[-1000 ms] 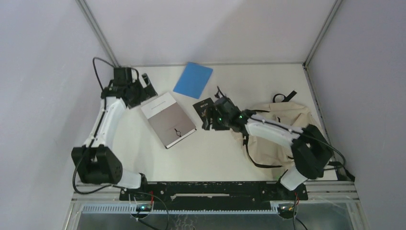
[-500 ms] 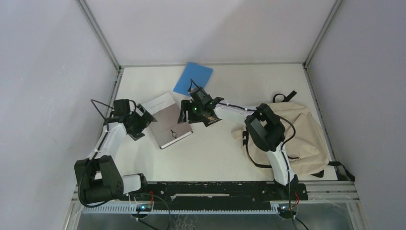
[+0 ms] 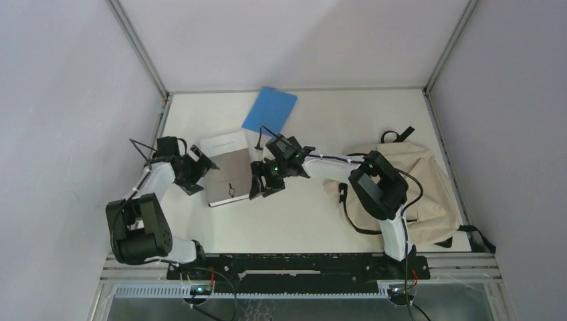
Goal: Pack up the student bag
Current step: Adjust the book at the center of the board, then pick up the book from the center of the board.
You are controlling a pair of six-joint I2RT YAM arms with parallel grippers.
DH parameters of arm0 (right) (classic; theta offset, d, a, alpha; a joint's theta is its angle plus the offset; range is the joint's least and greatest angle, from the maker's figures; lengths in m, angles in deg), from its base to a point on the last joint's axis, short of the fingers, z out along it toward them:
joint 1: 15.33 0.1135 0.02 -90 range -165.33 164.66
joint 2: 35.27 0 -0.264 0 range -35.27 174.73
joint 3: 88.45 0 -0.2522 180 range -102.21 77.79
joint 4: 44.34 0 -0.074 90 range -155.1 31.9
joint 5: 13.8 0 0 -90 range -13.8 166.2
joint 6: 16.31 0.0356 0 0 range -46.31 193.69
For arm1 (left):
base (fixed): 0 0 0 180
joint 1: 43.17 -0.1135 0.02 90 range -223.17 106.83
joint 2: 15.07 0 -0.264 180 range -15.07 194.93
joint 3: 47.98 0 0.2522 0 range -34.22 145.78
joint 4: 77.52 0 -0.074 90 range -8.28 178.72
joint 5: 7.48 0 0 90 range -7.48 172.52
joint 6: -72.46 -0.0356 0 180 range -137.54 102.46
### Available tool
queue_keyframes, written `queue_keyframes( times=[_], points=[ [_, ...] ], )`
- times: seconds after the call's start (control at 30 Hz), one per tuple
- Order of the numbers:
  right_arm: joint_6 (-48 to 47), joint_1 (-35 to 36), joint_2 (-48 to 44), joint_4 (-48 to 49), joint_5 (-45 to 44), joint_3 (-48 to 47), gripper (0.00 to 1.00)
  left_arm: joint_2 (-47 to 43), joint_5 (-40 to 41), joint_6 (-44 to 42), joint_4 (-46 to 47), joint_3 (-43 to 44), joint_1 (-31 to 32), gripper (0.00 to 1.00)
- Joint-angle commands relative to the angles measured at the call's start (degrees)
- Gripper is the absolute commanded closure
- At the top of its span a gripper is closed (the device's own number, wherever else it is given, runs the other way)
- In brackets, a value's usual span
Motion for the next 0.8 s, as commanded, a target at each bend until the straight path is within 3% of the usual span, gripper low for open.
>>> queue_keyframes(
  times=[0.0, 0.17, 0.3, 0.4, 0.6, 0.77],
  points=[
    [-2.53, -0.41, -6.28, -1.32, -1.24, 0.45, 0.28, 3.59, -5.08, -6.15, -2.81, 9.01, -1.53, 0.00],
    [6.12, -5.99, -2.59, 4.72, -7.90, -1.88, 0.27, 6.78, -3.39, -7.55, -5.78, 13.85, -1.83, 0.00],
    [9.66, -6.81, 4.18, 3.15, -12.98, -10.81, 0.26, 10.15, -1.33, -7.27, -5.50, 14.82, -2.80, 0.00],
    [10.95, -6.70, 10.85, 1.80, -10.93, -20.08, 0.25, 14.24, -7.65, -7.69, -4.18, 15.19, -3.79, 0.02],
    [12.20, -5.79, 23.45, -2.92, -6.13, -39.61, 0.25, 16.93, -10.47, -7.90, -3.67, 14.88, -3.86, 0.02],
    [12.36, -4.33, 26.07, -2.19, -2.62, -44.97, 0.27, 17.12, -11.84, -8.16, -3.07, 13.97, -3.79, 0.02]
  ],
)
